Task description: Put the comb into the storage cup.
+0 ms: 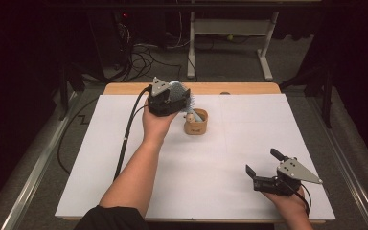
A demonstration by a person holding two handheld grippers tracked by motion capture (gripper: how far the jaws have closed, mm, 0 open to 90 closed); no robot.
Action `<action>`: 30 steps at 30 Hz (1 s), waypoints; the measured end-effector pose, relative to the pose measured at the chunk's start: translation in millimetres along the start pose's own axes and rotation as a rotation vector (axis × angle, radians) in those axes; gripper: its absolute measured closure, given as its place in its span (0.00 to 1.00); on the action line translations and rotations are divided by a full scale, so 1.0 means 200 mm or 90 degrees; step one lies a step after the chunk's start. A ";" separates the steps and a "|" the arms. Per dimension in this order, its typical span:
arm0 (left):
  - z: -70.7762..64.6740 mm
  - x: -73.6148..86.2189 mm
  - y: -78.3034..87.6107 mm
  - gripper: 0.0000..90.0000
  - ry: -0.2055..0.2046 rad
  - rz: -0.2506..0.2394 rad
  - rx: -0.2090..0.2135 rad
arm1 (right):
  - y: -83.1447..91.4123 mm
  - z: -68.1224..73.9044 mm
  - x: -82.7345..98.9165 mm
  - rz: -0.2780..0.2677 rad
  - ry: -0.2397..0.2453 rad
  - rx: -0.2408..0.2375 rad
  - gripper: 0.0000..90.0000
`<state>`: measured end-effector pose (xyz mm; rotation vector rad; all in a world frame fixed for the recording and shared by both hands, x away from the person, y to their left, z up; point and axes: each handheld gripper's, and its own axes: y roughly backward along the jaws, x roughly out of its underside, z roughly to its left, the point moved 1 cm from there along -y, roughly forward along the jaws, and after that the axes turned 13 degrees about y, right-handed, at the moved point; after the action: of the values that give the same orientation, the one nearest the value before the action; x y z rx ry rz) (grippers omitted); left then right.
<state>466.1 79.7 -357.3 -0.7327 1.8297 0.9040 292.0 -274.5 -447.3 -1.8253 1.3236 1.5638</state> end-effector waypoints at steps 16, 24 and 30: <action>0.04 0.02 0.00 0.27 -0.001 0.012 -0.001 | 0.00 0.00 0.00 -0.004 0.002 0.005 0.00; 0.07 0.03 0.01 0.23 0.002 0.018 0.004 | 0.00 0.00 0.00 0.001 0.003 0.003 0.00; 0.08 0.04 0.01 0.22 0.004 0.016 0.007 | 0.00 0.00 0.00 0.000 0.004 0.005 0.00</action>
<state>469.5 92.8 -368.0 -0.7081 1.8517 0.9072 291.2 -274.2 -446.8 -1.8263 1.3303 1.5519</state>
